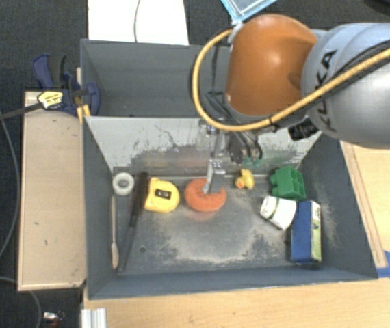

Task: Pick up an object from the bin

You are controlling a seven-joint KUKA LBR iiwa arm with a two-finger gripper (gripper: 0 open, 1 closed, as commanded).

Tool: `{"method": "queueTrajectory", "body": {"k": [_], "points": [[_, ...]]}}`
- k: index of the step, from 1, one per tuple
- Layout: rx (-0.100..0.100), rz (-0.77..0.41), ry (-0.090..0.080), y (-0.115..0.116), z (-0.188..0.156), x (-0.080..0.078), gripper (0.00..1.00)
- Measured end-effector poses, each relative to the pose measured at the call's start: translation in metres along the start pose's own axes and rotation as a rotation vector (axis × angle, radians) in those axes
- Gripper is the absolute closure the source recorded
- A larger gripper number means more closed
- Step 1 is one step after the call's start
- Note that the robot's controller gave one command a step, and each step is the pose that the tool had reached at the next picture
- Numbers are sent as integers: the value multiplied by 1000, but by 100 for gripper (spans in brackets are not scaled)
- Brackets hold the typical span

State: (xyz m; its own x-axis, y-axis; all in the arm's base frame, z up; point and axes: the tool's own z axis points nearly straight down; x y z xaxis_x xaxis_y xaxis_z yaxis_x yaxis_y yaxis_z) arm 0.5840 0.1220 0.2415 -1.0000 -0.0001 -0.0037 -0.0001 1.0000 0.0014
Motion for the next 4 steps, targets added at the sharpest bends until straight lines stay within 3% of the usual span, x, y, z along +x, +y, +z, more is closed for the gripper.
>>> {"method": "queueTrajectory", "body": {"k": [1,2,3,4], "points": [[0,-33,-4,-22,89,-1,0],[-3,89,-8,-36,97,-4,0],[-1,109,-3,-48,114,-4,0],[-4,176,-9,-42,173,-7,0]]}}
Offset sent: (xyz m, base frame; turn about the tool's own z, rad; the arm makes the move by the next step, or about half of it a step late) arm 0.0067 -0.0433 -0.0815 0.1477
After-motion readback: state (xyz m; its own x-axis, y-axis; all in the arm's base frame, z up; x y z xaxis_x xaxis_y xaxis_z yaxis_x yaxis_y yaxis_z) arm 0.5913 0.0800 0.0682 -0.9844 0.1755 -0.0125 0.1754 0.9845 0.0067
